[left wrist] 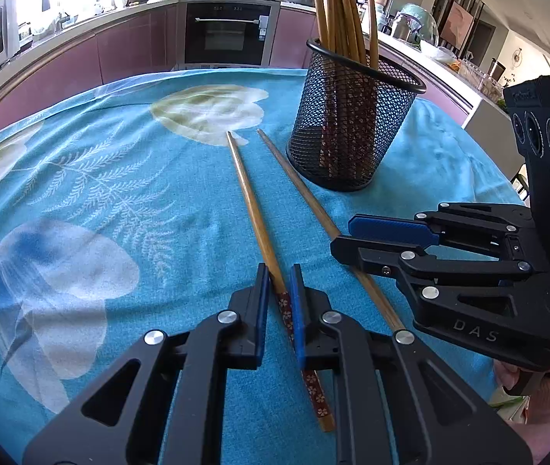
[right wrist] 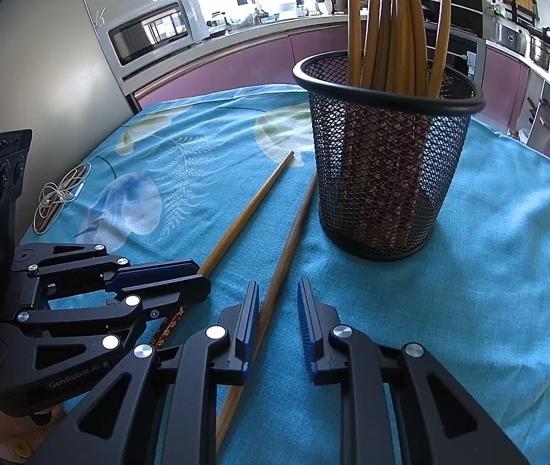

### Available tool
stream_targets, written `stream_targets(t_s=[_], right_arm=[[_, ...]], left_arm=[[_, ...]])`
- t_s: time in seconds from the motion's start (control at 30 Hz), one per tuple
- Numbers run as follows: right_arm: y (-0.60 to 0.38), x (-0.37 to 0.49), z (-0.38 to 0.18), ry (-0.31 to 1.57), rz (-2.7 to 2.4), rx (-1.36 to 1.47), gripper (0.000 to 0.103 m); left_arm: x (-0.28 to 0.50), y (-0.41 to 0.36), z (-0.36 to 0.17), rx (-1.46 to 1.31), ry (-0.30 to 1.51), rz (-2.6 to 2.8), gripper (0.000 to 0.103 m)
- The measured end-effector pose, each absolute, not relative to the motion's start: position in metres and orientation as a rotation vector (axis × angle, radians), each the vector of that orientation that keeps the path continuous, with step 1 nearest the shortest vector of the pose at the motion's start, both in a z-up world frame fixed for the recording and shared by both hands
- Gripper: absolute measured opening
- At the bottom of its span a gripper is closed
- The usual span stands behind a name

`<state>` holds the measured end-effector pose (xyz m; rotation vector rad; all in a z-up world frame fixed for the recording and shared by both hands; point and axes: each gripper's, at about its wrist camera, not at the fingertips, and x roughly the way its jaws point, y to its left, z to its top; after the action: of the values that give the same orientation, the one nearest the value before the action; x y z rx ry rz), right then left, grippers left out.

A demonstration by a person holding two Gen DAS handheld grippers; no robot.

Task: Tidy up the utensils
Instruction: 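Close the left gripper on the red-ended chopstick while the right gripper closes on the other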

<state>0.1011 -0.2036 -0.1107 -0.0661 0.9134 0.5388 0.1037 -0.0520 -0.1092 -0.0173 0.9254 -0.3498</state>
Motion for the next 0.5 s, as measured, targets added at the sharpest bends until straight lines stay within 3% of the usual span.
stream_targets(t_s=[0.5], right_arm=[[-0.2025,0.1061,-0.1110,0.916,0.540,-0.058,0.009]], left_arm=[[0.1059,-0.0511,-0.1091,-0.027,0.928,-0.349,0.012]])
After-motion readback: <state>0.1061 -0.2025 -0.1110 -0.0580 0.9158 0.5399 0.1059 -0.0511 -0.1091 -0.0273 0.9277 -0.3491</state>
